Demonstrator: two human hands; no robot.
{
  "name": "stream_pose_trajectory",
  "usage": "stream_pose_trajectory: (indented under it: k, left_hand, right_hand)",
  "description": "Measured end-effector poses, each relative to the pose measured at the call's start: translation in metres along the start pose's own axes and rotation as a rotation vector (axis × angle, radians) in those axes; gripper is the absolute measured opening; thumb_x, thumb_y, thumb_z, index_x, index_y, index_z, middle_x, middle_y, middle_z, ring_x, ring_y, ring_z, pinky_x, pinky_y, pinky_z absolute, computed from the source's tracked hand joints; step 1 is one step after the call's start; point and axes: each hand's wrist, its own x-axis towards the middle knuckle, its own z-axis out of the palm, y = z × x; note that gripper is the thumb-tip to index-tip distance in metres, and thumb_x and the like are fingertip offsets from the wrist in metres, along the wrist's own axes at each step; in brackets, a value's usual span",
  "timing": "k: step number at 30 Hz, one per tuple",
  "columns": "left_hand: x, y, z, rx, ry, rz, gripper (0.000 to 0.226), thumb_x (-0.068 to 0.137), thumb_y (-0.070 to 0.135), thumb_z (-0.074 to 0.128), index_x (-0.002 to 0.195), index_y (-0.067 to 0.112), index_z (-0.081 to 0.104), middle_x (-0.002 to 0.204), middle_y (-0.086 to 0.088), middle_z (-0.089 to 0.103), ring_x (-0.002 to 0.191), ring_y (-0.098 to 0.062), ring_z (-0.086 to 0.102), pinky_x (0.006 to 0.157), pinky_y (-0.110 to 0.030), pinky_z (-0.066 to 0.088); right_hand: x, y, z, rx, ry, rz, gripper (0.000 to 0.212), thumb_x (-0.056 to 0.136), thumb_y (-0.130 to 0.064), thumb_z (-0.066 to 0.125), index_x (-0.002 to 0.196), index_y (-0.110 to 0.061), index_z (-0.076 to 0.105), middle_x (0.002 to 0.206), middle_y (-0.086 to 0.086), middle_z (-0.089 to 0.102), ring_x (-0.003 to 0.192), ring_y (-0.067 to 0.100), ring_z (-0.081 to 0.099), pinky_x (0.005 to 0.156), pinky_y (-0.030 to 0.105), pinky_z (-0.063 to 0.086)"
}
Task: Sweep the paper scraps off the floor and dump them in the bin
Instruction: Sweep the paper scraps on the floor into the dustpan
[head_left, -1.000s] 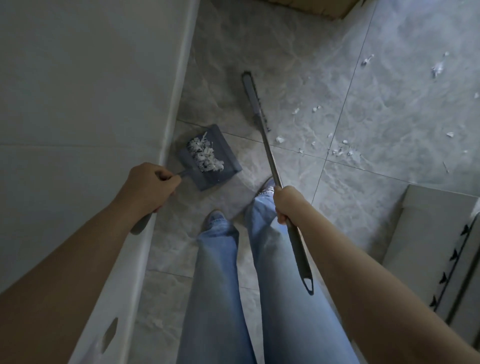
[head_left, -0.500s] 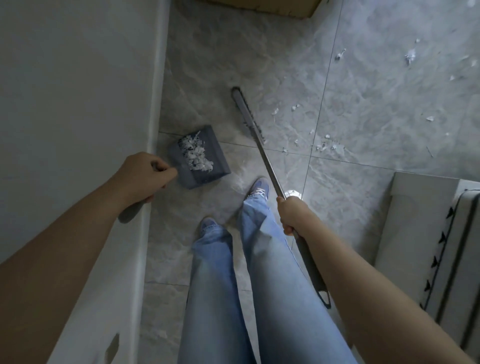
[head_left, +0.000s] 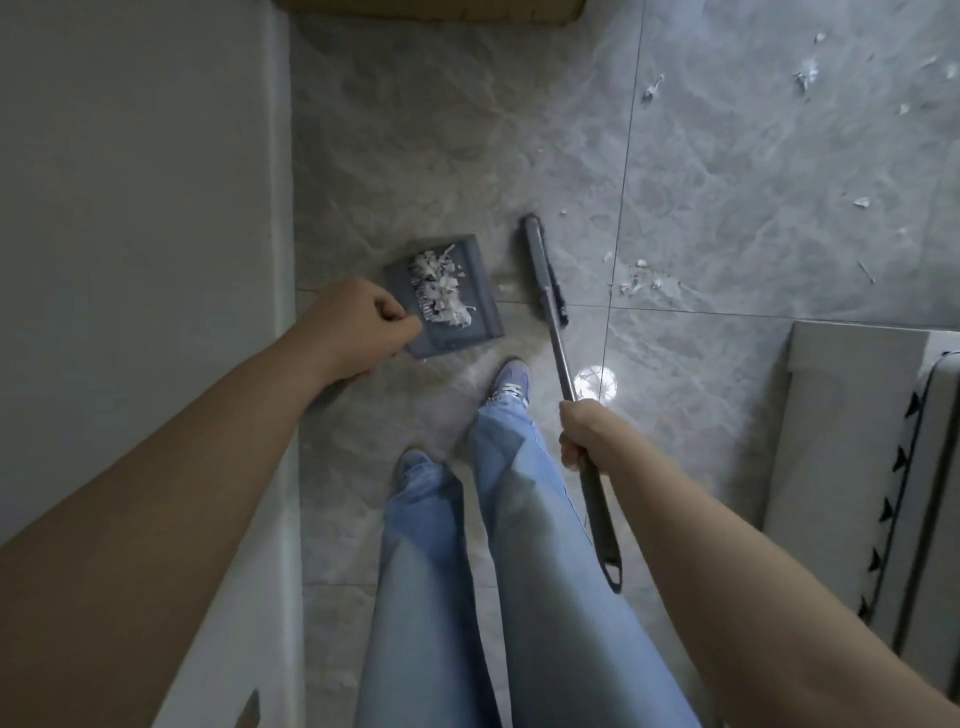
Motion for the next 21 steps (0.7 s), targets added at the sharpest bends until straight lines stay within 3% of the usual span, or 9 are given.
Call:
stream_pose_trajectory:
  k: [6, 8, 10, 15, 17, 21]
  left_hand:
    - [0.002, 0.005, 0.004, 0.050, 0.021, 0.013, 0.036, 0.086, 0.017, 0.063, 0.066, -0.013, 0.060, 0.064, -0.030, 0.057, 0.050, -0.015, 0.043, 0.049, -0.027, 0.038]
    - [0.002, 0.007, 0.004, 0.069, 0.030, 0.015, 0.036, 0.085, 0.017, 0.062, 0.062, -0.011, 0.058, 0.058, -0.023, 0.051, 0.050, -0.015, 0.041, 0.051, -0.028, 0.037]
    - [0.005, 0.011, 0.004, 0.068, 0.022, 0.030, 0.037, 0.085, 0.015, 0.061, 0.059, -0.010, 0.053, 0.057, -0.023, 0.049, 0.050, -0.015, 0.039, 0.051, -0.027, 0.035]
    - [0.007, 0.012, 0.006, 0.085, 0.027, 0.081, 0.036, 0.084, 0.013, 0.062, 0.059, -0.012, 0.053, 0.059, -0.031, 0.050, 0.048, -0.016, 0.038, 0.049, -0.027, 0.034]
    - [0.006, 0.012, 0.005, 0.092, 0.035, 0.108, 0.037, 0.082, 0.011, 0.063, 0.053, -0.007, 0.048, 0.054, -0.026, 0.042, 0.048, -0.015, 0.035, 0.048, -0.028, 0.034]
    - [0.005, 0.010, -0.002, 0.104, 0.020, 0.095, 0.043, 0.081, 0.010, 0.064, 0.048, 0.008, 0.037, 0.047, -0.004, 0.032, 0.046, -0.009, 0.027, 0.048, -0.027, 0.029]
  right_hand:
    - [-0.025, 0.032, -0.011, 0.217, -0.049, 0.003, 0.031, 0.102, -0.024, 0.034, 0.081, -0.005, 0.047, 0.051, 0.007, 0.032, 0.039, 0.016, 0.030, 0.042, 0.021, 0.025]
    - [-0.024, 0.034, -0.023, 0.166, -0.005, -0.037, 0.034, 0.102, -0.027, 0.032, 0.082, -0.005, 0.047, 0.056, 0.009, 0.039, 0.043, 0.019, 0.038, 0.040, 0.021, 0.032]
    - [-0.017, 0.028, -0.034, 0.067, 0.052, -0.079, 0.039, 0.101, -0.029, 0.030, 0.071, -0.009, 0.045, 0.063, 0.010, 0.047, 0.050, 0.021, 0.046, 0.049, 0.026, 0.043]
    - [-0.007, -0.007, -0.029, 0.041, -0.011, -0.065, 0.037, 0.101, -0.019, 0.029, 0.064, -0.013, 0.037, 0.066, 0.008, 0.047, 0.055, 0.020, 0.046, 0.054, 0.028, 0.043]
    - [-0.008, -0.010, -0.016, 0.051, -0.059, -0.068, 0.037, 0.100, -0.021, 0.031, 0.065, -0.014, 0.038, 0.065, 0.009, 0.046, 0.054, 0.021, 0.046, 0.054, 0.029, 0.043]
    - [-0.018, 0.006, 0.004, 0.229, -0.079, 0.018, 0.032, 0.101, -0.030, 0.035, 0.071, -0.021, 0.036, 0.046, 0.005, 0.037, 0.038, 0.017, 0.036, 0.040, 0.025, 0.033]
